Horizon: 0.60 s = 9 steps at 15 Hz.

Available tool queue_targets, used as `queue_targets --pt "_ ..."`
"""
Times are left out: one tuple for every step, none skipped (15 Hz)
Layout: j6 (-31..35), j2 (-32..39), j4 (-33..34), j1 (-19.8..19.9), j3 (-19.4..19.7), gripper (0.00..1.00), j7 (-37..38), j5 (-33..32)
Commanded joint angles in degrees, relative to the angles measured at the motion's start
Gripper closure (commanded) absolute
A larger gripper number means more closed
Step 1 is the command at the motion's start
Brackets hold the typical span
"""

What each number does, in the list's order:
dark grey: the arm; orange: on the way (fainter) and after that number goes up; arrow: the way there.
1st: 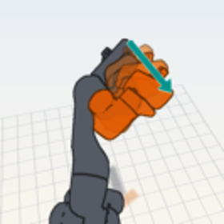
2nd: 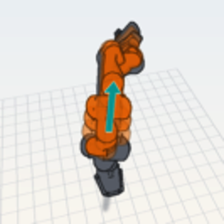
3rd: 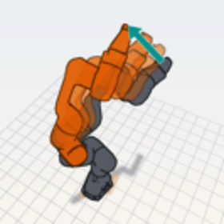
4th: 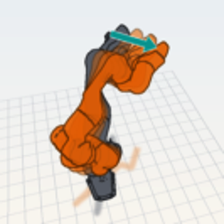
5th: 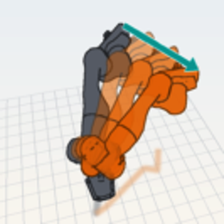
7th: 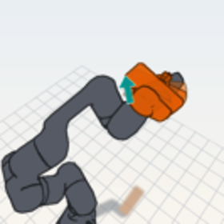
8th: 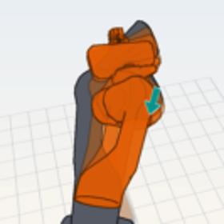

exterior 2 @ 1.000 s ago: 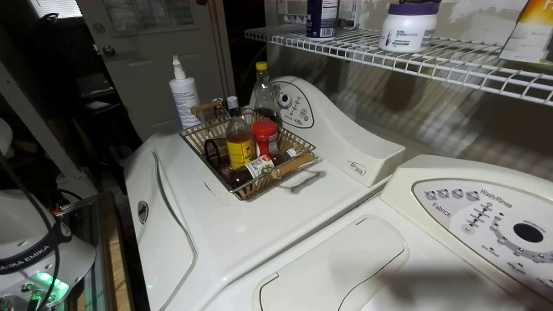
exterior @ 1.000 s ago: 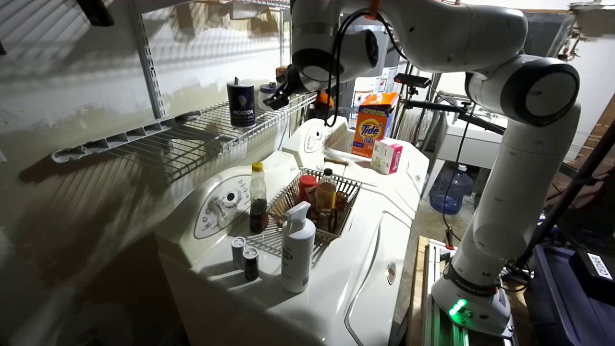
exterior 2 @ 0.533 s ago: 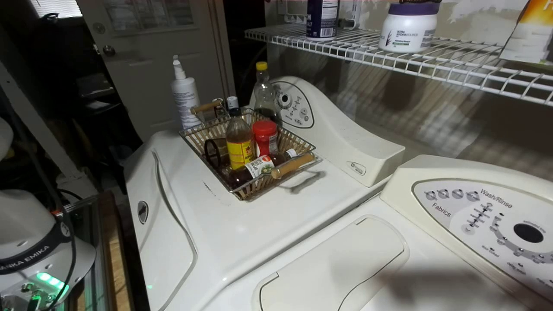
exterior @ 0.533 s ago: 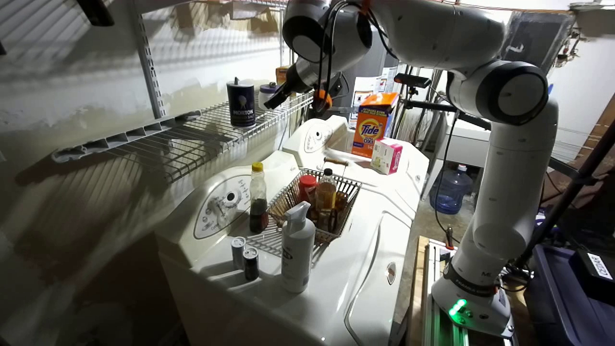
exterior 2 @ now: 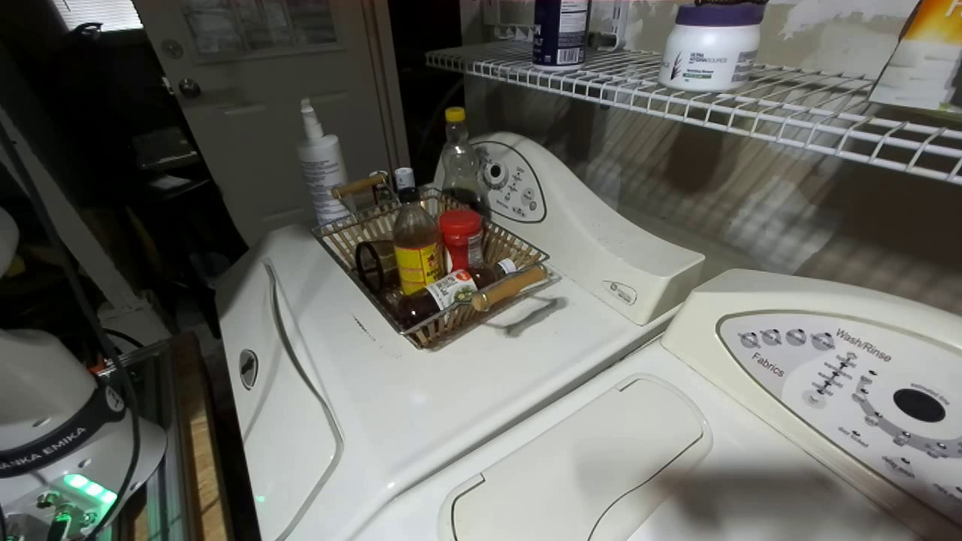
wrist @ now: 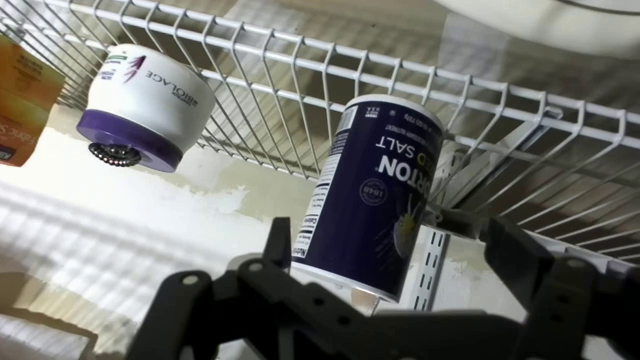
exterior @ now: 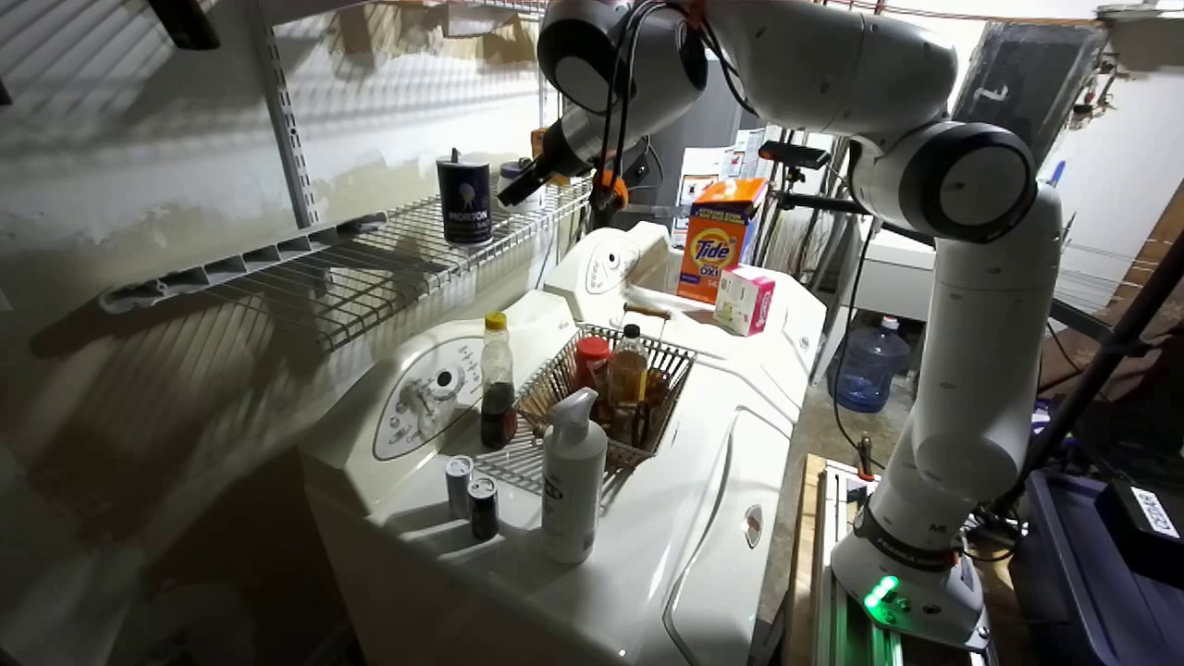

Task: Close the lid on the black and white container on the left side of the bottom shelf.

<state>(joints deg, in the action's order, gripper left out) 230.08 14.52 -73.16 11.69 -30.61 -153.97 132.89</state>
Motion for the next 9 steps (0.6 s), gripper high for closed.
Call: queue_targets --pt "-2.9 -0.1 2.4 1.4 -1.3 0.00 -0.5 4.2" --pt "-4.0 -0.4 2.5 1.6 -1.5 0.00 -1.1 4.7" --pt "-4.9 -0.6 2.7 1.7 -1.5 0.00 -1.4 4.7" --pt "-6.4 -0.9 2.8 1.7 -1.6 0.00 -1.6 4.1" --pt "-7.9 -1.0 2.8 1.7 -1.7 0.00 -2.3 3.5" --pt "-9.1 -1.1 3.0 1.6 -1.7 0.00 -2.9 3.0" --pt "-9.8 -0.9 3.3 1.6 -1.8 0.00 -3.6 2.8" --pt "-10.6 -0.8 3.4 1.3 -1.6 0.00 -3.8 2.1" --pt "-11.2 -0.7 3.4 1.0 -1.3 0.00 -3.7 1.0"
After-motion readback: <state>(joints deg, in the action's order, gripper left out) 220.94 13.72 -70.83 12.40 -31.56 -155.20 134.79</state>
